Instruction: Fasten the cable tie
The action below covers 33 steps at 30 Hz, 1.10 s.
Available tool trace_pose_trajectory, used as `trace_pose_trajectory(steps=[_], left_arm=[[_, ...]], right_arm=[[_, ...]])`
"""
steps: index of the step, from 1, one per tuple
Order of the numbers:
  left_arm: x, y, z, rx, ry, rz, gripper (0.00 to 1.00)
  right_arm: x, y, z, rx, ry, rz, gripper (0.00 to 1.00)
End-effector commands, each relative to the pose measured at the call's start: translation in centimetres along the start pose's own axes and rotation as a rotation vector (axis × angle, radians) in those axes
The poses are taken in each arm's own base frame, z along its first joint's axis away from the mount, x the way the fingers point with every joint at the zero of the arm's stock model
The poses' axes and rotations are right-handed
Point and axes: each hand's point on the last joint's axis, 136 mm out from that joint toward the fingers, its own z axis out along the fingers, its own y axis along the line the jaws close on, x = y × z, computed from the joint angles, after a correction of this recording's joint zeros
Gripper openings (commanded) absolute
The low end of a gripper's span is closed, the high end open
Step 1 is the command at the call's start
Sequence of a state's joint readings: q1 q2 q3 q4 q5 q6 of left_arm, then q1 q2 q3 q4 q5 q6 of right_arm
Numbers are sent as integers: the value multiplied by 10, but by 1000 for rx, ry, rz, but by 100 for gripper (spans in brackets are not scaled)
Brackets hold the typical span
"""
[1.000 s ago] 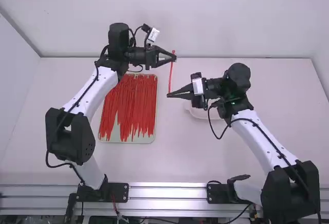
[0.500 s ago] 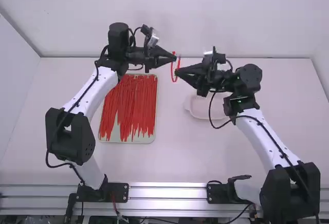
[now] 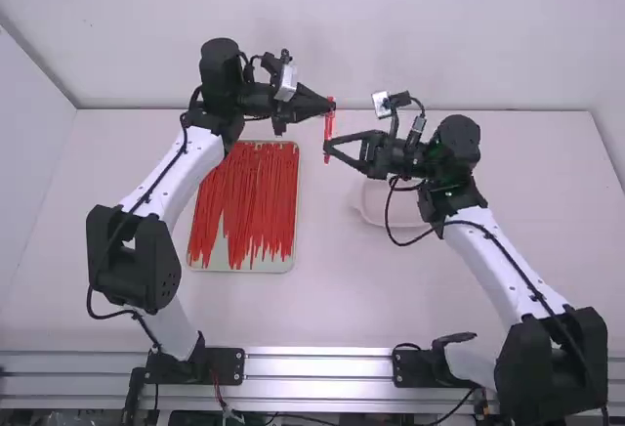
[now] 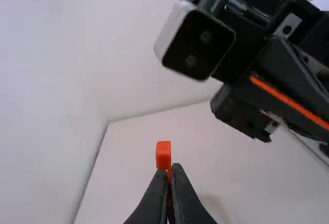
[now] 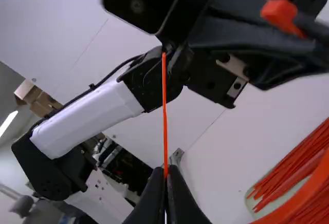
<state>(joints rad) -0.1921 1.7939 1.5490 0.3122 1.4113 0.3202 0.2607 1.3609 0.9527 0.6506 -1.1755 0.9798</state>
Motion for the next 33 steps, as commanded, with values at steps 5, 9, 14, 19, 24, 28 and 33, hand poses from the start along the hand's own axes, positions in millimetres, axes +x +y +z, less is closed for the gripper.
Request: trace_pose_trajectory(steps=[5,9,14,19,24,28,33], left_arm=[[-7,-12,2,57,-23,70,2],[-7,-12,2,58,-23,75,2],[-12,-12,2,65,-32,116,2],[-18,-17,11,84,-47,164,2],[-18,-15,16,70,-44,181,2],[-18,-15,16,71,-45,186,2],[-18,-14,14,66,-43,188,2]], right_arm=[[-9,12,4,-10,-14,-13,0],[-15,6,0,16,-46,29,0],[-18,4,-3,26,-59,46,0],[-17,5,-3,20,-52,63,0],[-15,6,-2,15,-44,63,0],[-14,7,-2,11,-37,63,0],[-16,7,-3,12,-44,62,0]])
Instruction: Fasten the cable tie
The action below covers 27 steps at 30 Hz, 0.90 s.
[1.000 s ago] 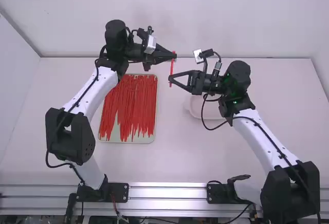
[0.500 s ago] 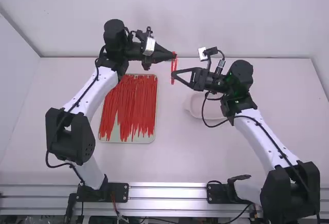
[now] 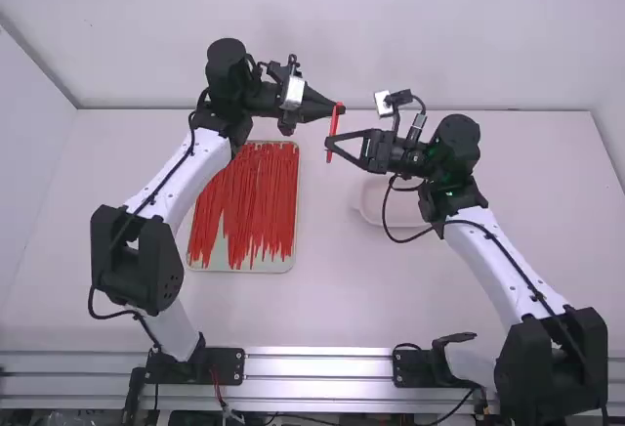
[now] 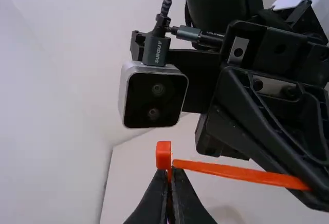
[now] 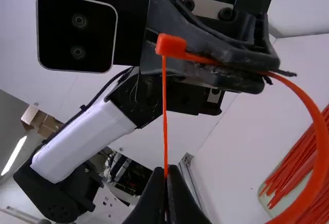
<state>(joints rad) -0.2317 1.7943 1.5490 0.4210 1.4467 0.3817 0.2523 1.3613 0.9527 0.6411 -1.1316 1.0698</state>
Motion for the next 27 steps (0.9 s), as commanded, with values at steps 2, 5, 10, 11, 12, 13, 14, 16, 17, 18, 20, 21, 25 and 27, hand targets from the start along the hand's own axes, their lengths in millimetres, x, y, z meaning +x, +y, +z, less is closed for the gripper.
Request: trace_pose_trajectory(steps=[2,5,10,11,12,13,14,16,17,18,20,21,25,27], left_arm=[[-3,0,-4,-6,2,21,2],[-2,3,-10,-19,8,21,2],[-2,3,-13,-16,7,31,2],[-4,1,-13,-2,1,39,2],[-5,-2,-12,11,-5,44,2],[-6,-4,-10,24,-11,43,2],[-7,-6,-9,36,-16,45,2],[-8,-6,-9,35,-16,46,2],[-8,-6,-9,35,-16,46,2],[-8,-6,-9,35,-16,47,2],[-8,-6,-9,35,-16,47,2],[-8,-6,-9,36,-16,47,2],[-8,-6,-9,35,-16,50,2],[-8,-7,-6,39,-18,49,2]], right_arm=[[-8,14,-2,-18,-3,-38,0],[-7,15,-2,-22,2,-41,0],[-5,16,1,-28,8,-40,0],[-5,16,1,-26,6,-37,0],[-6,16,1,-25,5,-36,0],[-6,15,0,-24,4,-36,0],[-8,14,-2,-19,-1,-35,0],[-8,14,-2,-18,-3,-35,0],[-8,14,-2,-19,-3,-36,0],[-8,14,-2,-19,-3,-37,0],[-8,14,-2,-19,-3,-36,0],[-8,14,-2,-18,-3,-35,0],[-6,15,0,-22,3,-35,0],[-7,14,-1,-20,0,-34,0]])
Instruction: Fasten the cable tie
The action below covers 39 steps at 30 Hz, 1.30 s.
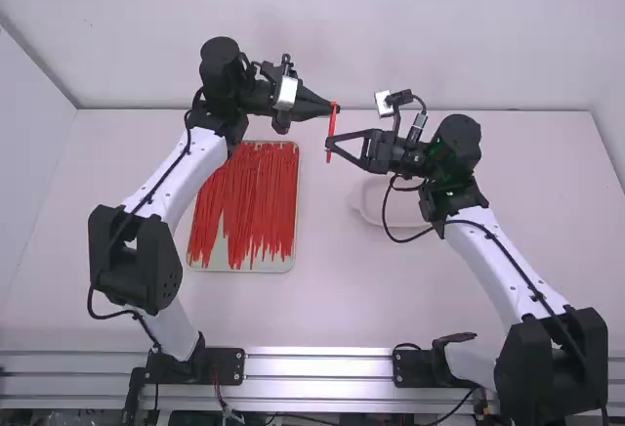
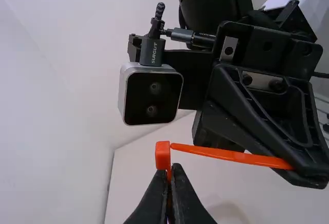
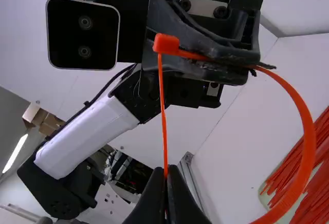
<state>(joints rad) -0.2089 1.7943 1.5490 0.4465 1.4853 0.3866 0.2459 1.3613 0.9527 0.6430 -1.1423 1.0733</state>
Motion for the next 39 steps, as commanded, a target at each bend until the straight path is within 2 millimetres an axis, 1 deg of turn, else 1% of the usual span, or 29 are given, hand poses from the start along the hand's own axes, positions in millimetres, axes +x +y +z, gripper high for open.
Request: trace_pose_trajectory(steps=[1,9,14,23,36,39], left_arm=[[-6,-6,4,25,-12,19,2],[-7,-6,5,27,-14,29,2],[-8,-7,7,32,-17,29,2],[-8,-10,9,50,-24,22,2],[-8,-17,16,79,-35,-17,2],[-8,-18,18,83,-37,-15,2]], right_arm=[[-8,14,0,-17,-5,-36,0],[-6,15,1,-20,0,-13,0],[-10,12,-3,-11,-12,-10,0],[-11,13,-2,-11,-17,-7,0],[-26,12,-6,12,-77,-9,0],[-29,15,-8,5,-88,-29,0]])
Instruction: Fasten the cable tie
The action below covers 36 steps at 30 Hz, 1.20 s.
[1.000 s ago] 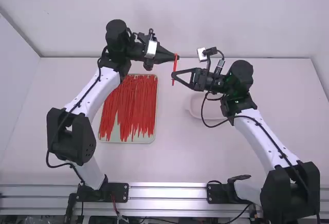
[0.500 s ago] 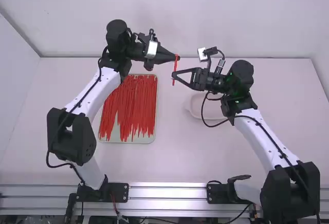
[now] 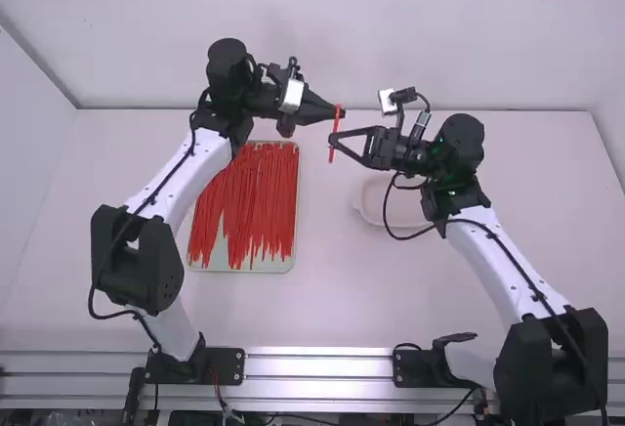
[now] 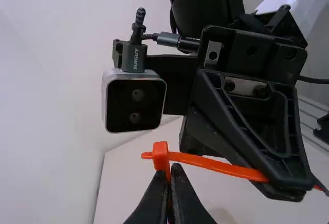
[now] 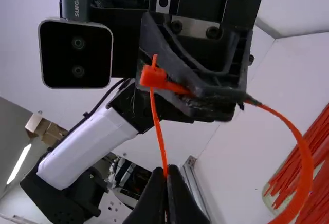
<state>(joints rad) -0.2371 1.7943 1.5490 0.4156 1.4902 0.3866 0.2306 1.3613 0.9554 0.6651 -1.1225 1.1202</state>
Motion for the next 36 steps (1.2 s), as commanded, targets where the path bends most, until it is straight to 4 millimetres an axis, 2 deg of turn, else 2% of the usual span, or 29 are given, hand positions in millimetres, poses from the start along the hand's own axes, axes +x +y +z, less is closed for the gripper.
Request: trace_pose_trajectory(steps=[1,5,8,17,22,27,36], left_arm=[[-7,-11,7,53,-23,14,2],[-6,-11,5,51,-22,22,2],[-9,-19,7,92,-41,35,2],[-10,-25,19,116,-51,12,2],[-9,-25,18,115,-51,8,2],[-13,-30,29,142,-62,-11,2],[-13,-39,41,172,-72,-50,2]], right_arm=[[-22,17,-5,-7,-60,-49,0],[-31,18,-12,-4,-94,-66,0],[-38,15,-16,11,-123,-67,0],[-42,12,-19,26,-147,-75,0],[-46,10,-23,33,-157,-77,0],[-52,7,-29,49,-182,-87,0],[-58,-9,-37,110,-221,-81,0]])
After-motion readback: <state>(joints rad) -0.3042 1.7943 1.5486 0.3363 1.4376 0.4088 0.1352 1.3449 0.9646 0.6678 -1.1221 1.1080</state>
